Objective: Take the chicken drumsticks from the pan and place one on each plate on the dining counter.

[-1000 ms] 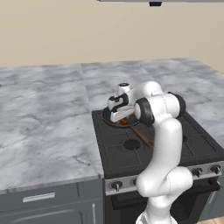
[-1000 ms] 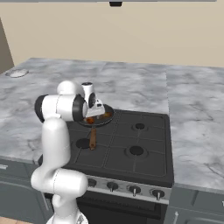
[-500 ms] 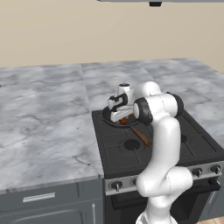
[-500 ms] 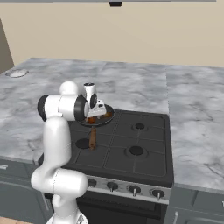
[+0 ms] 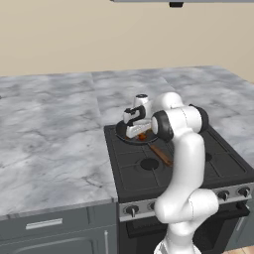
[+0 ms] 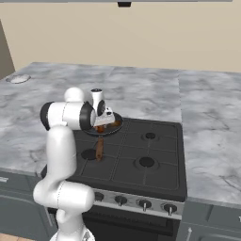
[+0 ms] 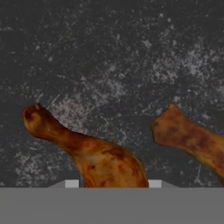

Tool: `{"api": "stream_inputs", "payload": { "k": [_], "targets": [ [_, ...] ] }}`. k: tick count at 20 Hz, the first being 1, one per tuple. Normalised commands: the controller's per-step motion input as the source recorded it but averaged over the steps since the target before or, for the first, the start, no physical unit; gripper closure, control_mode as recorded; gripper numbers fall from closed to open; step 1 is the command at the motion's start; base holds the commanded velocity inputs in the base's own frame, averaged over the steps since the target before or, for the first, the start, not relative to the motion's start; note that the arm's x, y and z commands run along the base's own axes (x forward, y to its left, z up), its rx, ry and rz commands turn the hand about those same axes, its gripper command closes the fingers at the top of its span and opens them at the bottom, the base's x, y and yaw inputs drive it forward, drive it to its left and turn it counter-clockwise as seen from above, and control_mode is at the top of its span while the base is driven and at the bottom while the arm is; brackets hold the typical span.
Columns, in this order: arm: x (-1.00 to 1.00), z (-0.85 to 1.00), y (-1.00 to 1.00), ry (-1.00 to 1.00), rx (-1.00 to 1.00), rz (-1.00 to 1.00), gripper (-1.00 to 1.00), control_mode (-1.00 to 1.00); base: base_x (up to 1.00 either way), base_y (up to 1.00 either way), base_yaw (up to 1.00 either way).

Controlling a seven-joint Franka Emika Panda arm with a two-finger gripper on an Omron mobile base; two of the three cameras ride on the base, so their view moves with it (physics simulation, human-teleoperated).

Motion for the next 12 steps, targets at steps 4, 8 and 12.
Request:
{"api": "stream_inputs", "payload": {
  "k": [4,8,12],
  "targets": [
    [-0.16,0.31,0.0,0.0,0.0,0.0,1.0,-1.0,0.0,0.0,0.0],
    [-0.24,0.82,0.05,-0.01,0.0,0.0,1.0,-1.0,0.0,0.0,0.0],
    [-0.44,0.82,0.0,0.0,0.0,0.0,1.0,-1.0,0.0,0.0,0.0]
  ]
}}
